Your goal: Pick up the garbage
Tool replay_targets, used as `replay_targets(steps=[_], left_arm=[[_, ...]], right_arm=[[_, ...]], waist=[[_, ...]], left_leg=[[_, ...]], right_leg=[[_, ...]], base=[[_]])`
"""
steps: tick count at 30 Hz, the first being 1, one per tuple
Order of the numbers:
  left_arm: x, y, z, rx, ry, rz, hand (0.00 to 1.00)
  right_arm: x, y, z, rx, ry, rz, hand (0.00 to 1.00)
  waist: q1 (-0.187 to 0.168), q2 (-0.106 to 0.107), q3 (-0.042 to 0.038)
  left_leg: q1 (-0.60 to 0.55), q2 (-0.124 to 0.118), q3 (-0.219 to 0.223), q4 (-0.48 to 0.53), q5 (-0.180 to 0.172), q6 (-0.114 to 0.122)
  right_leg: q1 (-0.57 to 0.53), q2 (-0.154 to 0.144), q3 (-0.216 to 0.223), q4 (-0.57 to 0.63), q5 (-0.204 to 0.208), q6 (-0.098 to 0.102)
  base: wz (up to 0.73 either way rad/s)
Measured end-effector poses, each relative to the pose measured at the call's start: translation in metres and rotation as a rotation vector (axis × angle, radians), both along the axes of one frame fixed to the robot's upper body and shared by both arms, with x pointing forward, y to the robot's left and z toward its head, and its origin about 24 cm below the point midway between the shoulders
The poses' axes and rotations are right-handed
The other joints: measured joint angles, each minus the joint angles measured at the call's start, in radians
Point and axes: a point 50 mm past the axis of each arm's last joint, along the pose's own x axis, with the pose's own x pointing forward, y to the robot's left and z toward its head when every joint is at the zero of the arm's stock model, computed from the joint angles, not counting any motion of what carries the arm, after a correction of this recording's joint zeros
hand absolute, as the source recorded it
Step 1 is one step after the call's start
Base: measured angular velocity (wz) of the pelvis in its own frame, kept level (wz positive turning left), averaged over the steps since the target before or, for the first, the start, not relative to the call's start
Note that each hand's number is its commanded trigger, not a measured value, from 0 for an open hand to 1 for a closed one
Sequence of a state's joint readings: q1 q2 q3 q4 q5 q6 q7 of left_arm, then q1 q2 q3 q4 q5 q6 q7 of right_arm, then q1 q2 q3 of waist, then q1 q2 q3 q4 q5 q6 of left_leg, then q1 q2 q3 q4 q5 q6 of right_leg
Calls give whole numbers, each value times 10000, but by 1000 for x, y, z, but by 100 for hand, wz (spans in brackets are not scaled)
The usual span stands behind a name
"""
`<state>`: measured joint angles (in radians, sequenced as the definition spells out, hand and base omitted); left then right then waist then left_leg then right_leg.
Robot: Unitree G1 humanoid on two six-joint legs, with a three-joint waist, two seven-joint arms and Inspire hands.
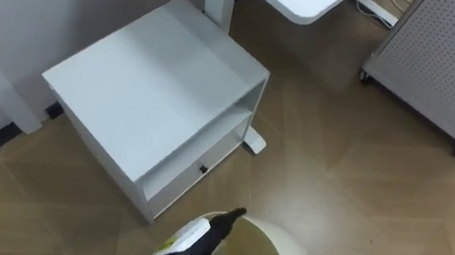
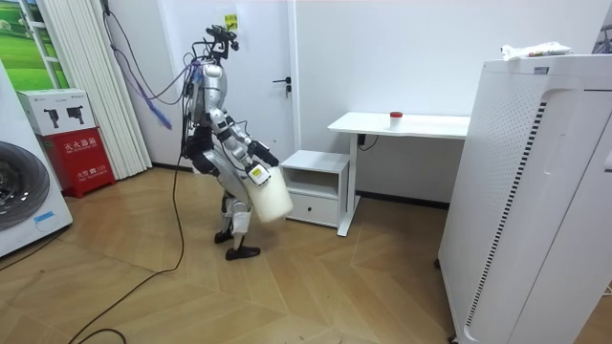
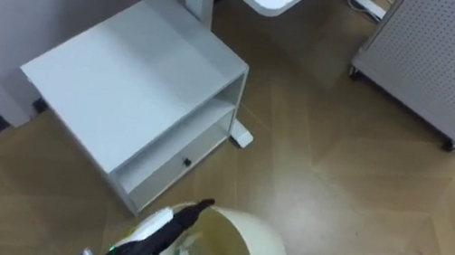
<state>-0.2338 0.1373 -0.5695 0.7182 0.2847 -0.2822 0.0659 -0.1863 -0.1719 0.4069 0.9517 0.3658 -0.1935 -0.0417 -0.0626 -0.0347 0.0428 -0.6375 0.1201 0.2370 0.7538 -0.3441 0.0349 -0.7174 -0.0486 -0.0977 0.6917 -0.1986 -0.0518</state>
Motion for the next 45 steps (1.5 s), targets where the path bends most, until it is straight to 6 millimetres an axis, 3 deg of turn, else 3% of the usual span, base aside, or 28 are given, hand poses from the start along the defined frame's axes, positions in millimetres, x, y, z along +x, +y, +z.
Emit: replay_targets(steps=[4,10,17,19,20,23,24,25,27,28,31,38,41,43,45], left_arm=[[2,-3,5,-235,8,-173,0],[10,-3,26,-846,-831,-184,0],[18,0,56,-2061,-2054,346,0],[12,11,66,-2560,-2535,916,0],[12,15,69,-2649,-2650,1118,0],[10,40,77,-2848,-3258,2305,0],[7,47,81,-2876,-3487,2625,0],[5,51,85,-2934,-3700,2798,0],[3,58,94,-3106,-4215,3186,0],[1,63,99,-3209,-4524,3538,0],[-1,70,101,-3234,-4807,4047,0],[-1,82,109,-3369,-5601,5236,0],[-1,86,117,-3620,-5975,5495,0],[-1,90,122,-3790,-6276,5771,0],[-1,94,123,-4067,-6209,6013,0]], right_arm=[[-2,-5,-3,-5,261,215,100],[-3,-13,-3,-48,312,66,100],[-13,-25,-4,-166,221,-558,100],[-16,-26,0,-95,-109,-617,100],[-14,-25,2,-56,-211,-587,100],[-9,-21,12,202,-812,-501,100],[-12,-22,13,295,-895,-595,100],[-18,-26,12,315,-875,-752,100],[-26,-28,8,303,-700,-861,100],[-28,-29,7,341,-626,-842,100],[-31,-33,6,314,-554,-1035,100],[-41,-36,0,188,-195,-1000,100],[-41,-36,1,153,-218,-923,100],[-41,-35,1,66,-206,-703,100],[-40,-34,1,-4,-211,-621,100]], waist=[[289,25,20],[243,75,29],[144,243,-70],[420,252,-128],[455,271,-139],[414,294,-214],[388,310,-305],[355,339,-379],[375,289,-437],[411,270,-448],[380,282,-445],[342,155,-403],[342,47,-337],[389,-95,-296],[401,-219,-292]], left_leg=[[960,231,407,-331,-106,-38],[2137,272,902,-1111,-104,-22],[3382,60,1275,-2047,-120,4],[4129,-68,1685,-2485,-138,-26],[4288,-108,1637,-2588,-147,-40],[4857,-378,933,-2857,-168,-47],[5105,-420,869,-2994,-167,-47],[5396,-430,898,-3161,-167,-46],[5914,-437,1184,-3582,-166,-48],[6233,-421,1310,-3813,-163,-54],[6669,-474,1480,-4147,-160,-54],[7217,-453,1764,-4474,-124,-91],[7212,-388,1806,-4408,-165,-174],[7216,-238,1981,-3962,-350,-348],[7021,-78,1967,-3020,-381,-385]], right_leg=[[799,390,449,-571,230,70],[1769,640,930,-1476,596,230],[2784,701,1149,-2261,705,409],[3106,648,888,-2414,747,357],[3195,646,837,-2442,778,331],[3568,635,618,-2578,846,255],[3765,658,576,-2686,867,260],[4033,664,467,-2854,889,273],[4345,656,240,-2974,905,260],[4492,575,-179,-2993,945,194],[4770,325,-1054,-2966,975,103],[5093,412,-1045,-2955,933,47],[5073,449,-1149,-2898,779,-76],[5057,387,-1594,-2500,383,-252],[5082,353,-1642,-2327,166,-359]], base=[[-39],[-31],[-19],[-69],[-86],[-69],[-39],[-28],[-28],[-39],[-24],[-9],[-5],[-9],[-11]])
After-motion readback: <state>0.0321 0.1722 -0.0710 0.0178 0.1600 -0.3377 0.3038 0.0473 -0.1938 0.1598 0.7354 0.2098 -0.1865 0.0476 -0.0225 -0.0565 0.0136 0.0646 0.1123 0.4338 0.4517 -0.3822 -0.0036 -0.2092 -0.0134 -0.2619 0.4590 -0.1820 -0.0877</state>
